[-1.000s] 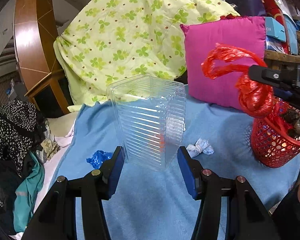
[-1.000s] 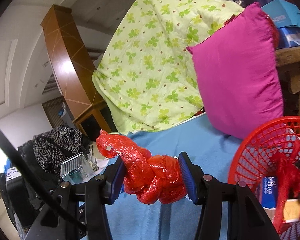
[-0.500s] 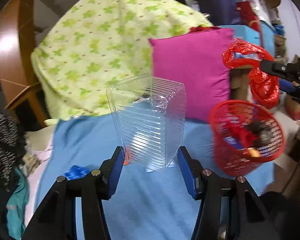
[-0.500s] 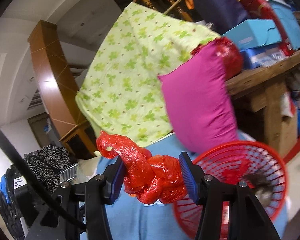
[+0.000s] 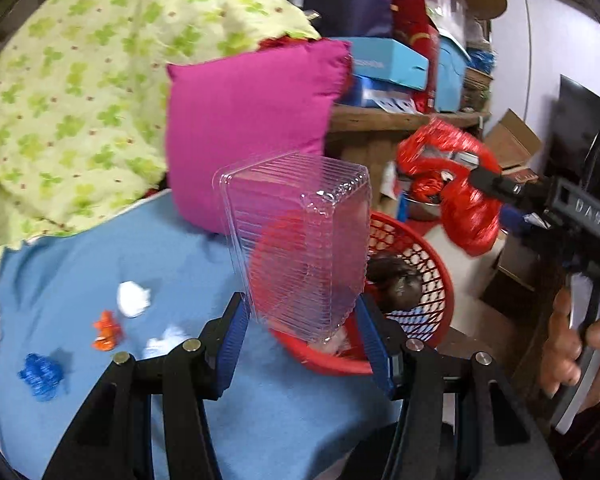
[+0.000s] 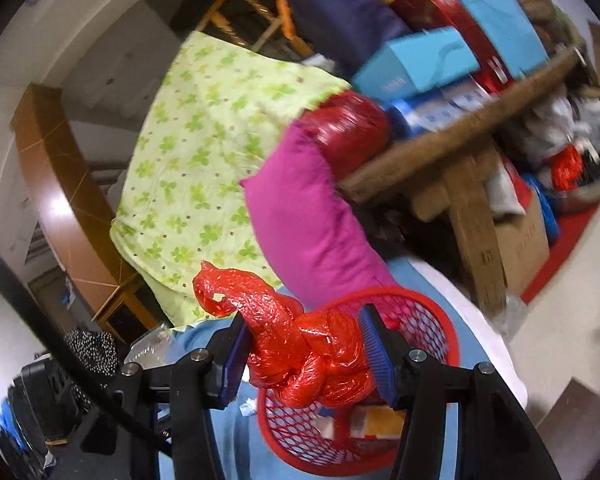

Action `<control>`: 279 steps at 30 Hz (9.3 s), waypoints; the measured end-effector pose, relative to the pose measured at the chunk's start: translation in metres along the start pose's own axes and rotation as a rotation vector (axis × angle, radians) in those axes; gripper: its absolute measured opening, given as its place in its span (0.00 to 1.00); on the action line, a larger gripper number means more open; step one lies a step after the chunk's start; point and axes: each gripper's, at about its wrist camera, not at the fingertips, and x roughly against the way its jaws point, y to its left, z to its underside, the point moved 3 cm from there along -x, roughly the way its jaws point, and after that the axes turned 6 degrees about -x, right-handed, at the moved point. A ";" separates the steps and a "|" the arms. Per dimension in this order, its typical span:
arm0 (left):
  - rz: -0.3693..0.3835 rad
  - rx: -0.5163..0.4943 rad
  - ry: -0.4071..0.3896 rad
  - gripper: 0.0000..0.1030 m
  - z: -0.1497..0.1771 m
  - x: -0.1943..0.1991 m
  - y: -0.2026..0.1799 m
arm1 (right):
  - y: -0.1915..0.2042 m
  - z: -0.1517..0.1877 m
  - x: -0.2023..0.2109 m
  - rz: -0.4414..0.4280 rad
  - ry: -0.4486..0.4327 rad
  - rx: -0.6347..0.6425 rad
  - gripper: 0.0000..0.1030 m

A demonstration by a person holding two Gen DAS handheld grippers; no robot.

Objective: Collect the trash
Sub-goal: 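Open the left tool over the red basket while the right tool releases the red bag, then grasp the blue plastic bag with the left tool while the right tool grasps the light blue knotted bag, then lift the blue bag and light blue knotted bag and carry them toward the red basket, then lower the blue bag into the basket and open the left tool while the right tool releases its bag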

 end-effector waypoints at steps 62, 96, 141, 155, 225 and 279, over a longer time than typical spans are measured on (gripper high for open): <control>-0.534 0.749 0.099 0.69 0.225 -0.018 0.411 | 0.076 0.233 -0.332 0.102 0.759 -0.127 0.69; -0.420 0.519 -0.019 0.38 0.149 -0.020 0.318 | 0.132 0.192 -0.294 0.042 0.464 0.274 0.33; -0.548 0.164 -0.082 0.38 0.084 0.074 0.120 | 0.153 0.117 -0.075 -0.146 0.086 0.342 0.34; -0.533 0.113 -0.095 0.38 0.067 0.075 0.100 | 0.135 0.089 -0.049 -0.137 0.036 0.301 0.34; -0.429 -0.147 -0.141 0.38 -0.013 0.046 -0.002 | 0.065 0.020 0.005 -0.070 -0.103 0.168 0.34; -0.154 0.169 0.021 0.65 0.088 -0.015 0.133 | 0.035 0.016 -0.080 -0.140 0.079 -0.004 0.75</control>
